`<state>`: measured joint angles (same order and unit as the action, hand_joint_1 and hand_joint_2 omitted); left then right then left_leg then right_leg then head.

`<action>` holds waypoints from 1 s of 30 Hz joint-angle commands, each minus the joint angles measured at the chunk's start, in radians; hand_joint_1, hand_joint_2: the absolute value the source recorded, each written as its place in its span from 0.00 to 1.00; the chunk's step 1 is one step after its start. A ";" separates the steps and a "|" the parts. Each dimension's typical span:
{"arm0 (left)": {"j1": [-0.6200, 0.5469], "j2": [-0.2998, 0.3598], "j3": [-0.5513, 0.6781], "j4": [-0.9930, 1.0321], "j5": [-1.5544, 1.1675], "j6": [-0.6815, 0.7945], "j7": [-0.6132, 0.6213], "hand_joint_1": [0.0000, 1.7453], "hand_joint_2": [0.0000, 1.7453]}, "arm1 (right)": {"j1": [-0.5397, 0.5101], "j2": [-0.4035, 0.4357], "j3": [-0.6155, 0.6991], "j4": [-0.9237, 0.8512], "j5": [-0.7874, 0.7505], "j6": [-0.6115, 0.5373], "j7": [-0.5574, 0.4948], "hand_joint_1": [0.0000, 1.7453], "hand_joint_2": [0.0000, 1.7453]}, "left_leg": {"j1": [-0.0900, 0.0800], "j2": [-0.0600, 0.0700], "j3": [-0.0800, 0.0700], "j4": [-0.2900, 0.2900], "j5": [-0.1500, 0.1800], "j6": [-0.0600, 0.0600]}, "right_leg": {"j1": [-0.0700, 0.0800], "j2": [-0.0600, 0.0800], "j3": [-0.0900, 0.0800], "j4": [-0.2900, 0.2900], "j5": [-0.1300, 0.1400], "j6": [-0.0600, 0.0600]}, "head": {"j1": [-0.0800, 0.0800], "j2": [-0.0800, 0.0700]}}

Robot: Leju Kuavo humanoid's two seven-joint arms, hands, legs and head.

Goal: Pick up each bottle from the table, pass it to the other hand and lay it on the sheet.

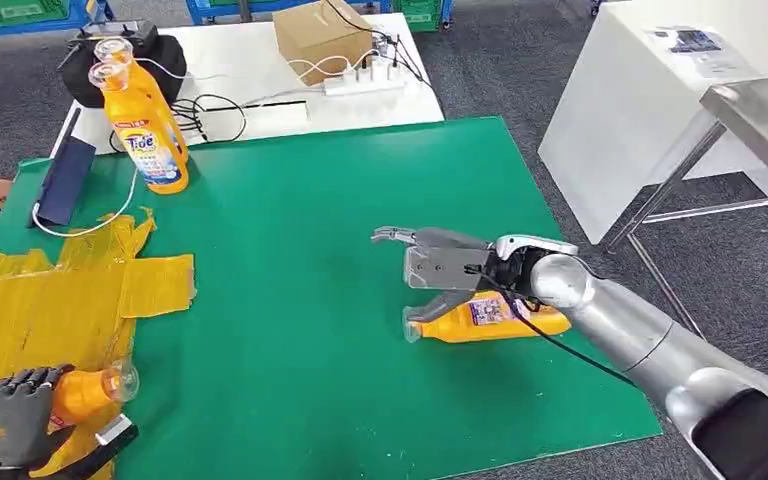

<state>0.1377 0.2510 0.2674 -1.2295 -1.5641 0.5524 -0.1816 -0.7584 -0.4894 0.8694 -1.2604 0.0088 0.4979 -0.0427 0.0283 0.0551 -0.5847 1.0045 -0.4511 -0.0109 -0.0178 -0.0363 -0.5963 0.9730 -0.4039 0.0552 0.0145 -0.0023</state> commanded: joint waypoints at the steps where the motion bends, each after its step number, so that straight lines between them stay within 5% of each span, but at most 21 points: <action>1: -0.041 0.036 -0.099 0.149 -0.007 -0.058 0.019 1.00 1.00 | -0.063 -0.035 0.085 -0.001 -0.017 -0.013 0.012 0.00 1.00 | -0.001 -0.002 0.002 -0.001 0.000 0.002 | -0.001 0.003 0.001 0.001 0.000 -0.002 | 0.000 0.000; 8: -0.107 0.084 -0.294 0.295 0.057 -0.095 0.023 1.00 1.00 | 0.026 -0.140 0.106 0.045 0.019 -0.059 -0.015 0.00 1.00 | -0.001 -0.011 0.004 -0.002 0.002 0.002 | -0.002 -0.007 0.006 -0.002 -0.001 -0.001 | -0.001 0.000; 10: -0.120 0.092 -0.333 0.299 0.122 -0.113 0.009 0.00 1.00 | 0.071 -0.138 0.084 0.091 0.085 -0.091 -0.027 0.00 1.00 | -0.001 -0.014 0.006 -0.003 0.002 0.003 | -0.002 -0.009 0.009 -0.003 -0.001 -0.002 | 0.000 0.000; 18: -0.101 0.052 -0.342 0.163 0.338 -0.142 -0.080 0.00 1.00 | 0.187 -0.085 -0.026 0.229 0.350 -0.194 -0.059 0.00 1.00 | -0.001 -0.021 0.007 -0.003 0.005 0.005 | -0.003 -0.014 0.013 -0.003 -0.001 0.000 | -0.001 0.000; 30: -0.064 0.002 -0.286 0.076 0.403 -0.135 -0.142 0.00 1.00 | 0.249 -0.103 -0.113 0.235 0.531 -0.185 -0.041 0.00 1.00 | -0.005 -0.020 0.005 -0.002 0.005 0.005 | -0.006 -0.015 0.010 -0.002 -0.002 0.001 | 0.000 0.000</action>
<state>0.0637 0.3090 -0.0088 -1.1524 -1.1627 0.4311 -0.3135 -0.5231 -0.6142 0.7794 -1.1040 0.4962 0.3048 -0.0855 0.0232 0.0373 -0.5830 1.0044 -0.4463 -0.0072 -0.0236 -0.0539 -0.5890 0.9727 -0.4058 0.0586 0.0141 -0.0023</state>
